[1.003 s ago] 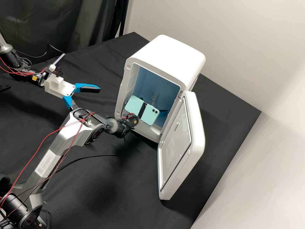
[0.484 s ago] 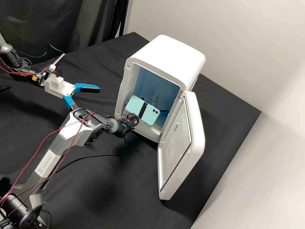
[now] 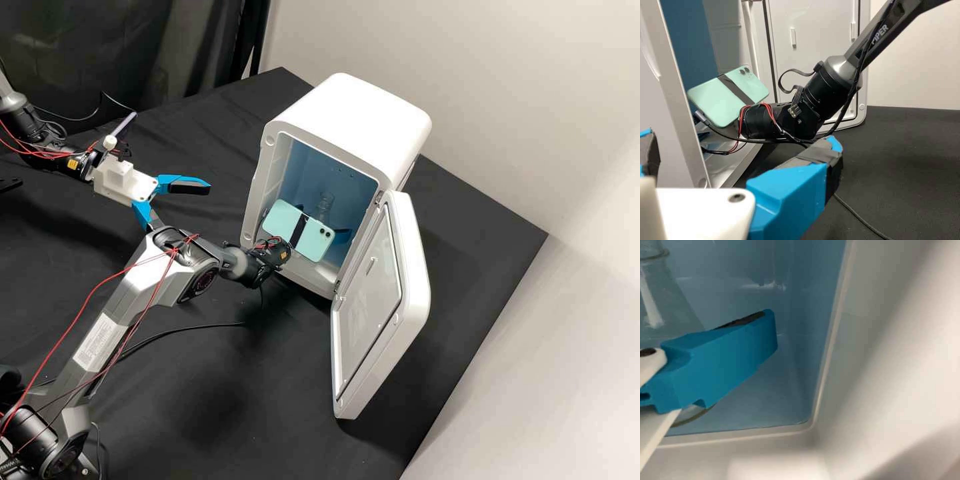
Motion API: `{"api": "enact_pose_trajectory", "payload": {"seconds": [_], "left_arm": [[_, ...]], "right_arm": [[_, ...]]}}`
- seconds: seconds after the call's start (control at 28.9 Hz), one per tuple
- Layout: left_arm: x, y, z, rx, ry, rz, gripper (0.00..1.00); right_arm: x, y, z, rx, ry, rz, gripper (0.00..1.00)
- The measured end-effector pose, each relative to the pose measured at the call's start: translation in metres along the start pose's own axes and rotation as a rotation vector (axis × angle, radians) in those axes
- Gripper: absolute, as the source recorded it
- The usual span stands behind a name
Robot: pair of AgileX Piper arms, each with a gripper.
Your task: Take the flask out of the incubator
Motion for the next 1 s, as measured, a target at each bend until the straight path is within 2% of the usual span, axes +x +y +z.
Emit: {"api": "enact_pose_trajectory", "payload": {"seconds": [1.0], "left_arm": [[0.0000,0.0000,0.0000,0.000,0.000,0.000,1.00]], "right_arm": [[-0.0001,-0.0024,-0.0034,-0.001,0.007,-0.005,0.00]]}}
